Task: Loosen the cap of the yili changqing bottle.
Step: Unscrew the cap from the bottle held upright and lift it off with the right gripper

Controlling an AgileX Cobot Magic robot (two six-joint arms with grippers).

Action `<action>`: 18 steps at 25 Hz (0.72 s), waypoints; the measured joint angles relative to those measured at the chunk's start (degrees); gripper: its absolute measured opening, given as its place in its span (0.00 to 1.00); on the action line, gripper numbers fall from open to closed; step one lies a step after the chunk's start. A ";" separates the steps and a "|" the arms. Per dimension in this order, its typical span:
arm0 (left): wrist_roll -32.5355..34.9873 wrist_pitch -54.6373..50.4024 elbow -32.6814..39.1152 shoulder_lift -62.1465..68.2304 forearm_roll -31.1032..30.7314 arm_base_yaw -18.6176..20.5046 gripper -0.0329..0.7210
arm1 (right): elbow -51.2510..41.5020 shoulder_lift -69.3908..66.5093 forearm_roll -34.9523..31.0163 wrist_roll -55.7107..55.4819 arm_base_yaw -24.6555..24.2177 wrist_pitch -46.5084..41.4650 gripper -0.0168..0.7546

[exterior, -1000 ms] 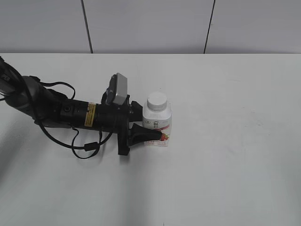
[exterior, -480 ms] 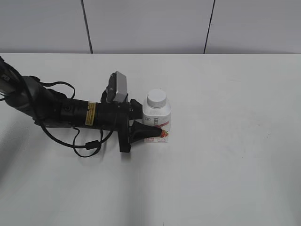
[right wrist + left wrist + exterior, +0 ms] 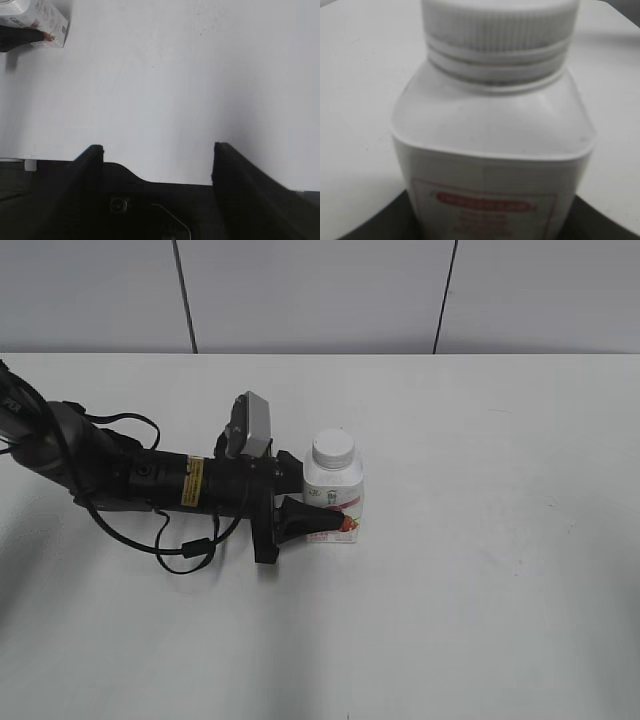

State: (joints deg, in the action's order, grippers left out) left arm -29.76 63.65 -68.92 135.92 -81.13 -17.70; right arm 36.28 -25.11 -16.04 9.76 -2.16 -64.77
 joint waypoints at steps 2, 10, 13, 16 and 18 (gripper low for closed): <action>0.00 -0.02 0.00 0.00 0.00 0.00 0.53 | 2.17 -4.75 0.00 -0.60 0.00 -0.15 0.71; 0.00 -0.86 0.00 -0.18 0.18 -0.04 0.52 | 12.84 -28.45 2.81 -2.25 0.00 0.83 0.71; 0.00 -0.91 0.00 -0.18 0.24 -0.04 0.52 | 17.60 -36.51 2.98 -4.49 0.00 1.32 0.71; 0.00 -0.96 0.00 -0.18 0.30 -0.04 0.52 | 22.53 -44.36 3.05 -6.51 0.00 1.48 0.71; 0.00 -0.96 0.00 -0.18 0.30 -0.06 0.52 | 25.78 -49.25 3.05 -7.86 0.00 1.56 0.71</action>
State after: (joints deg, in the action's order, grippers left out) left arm -29.76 62.69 -68.92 135.74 -80.83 -17.76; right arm 62.06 -74.36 -12.99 1.90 -2.16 -63.22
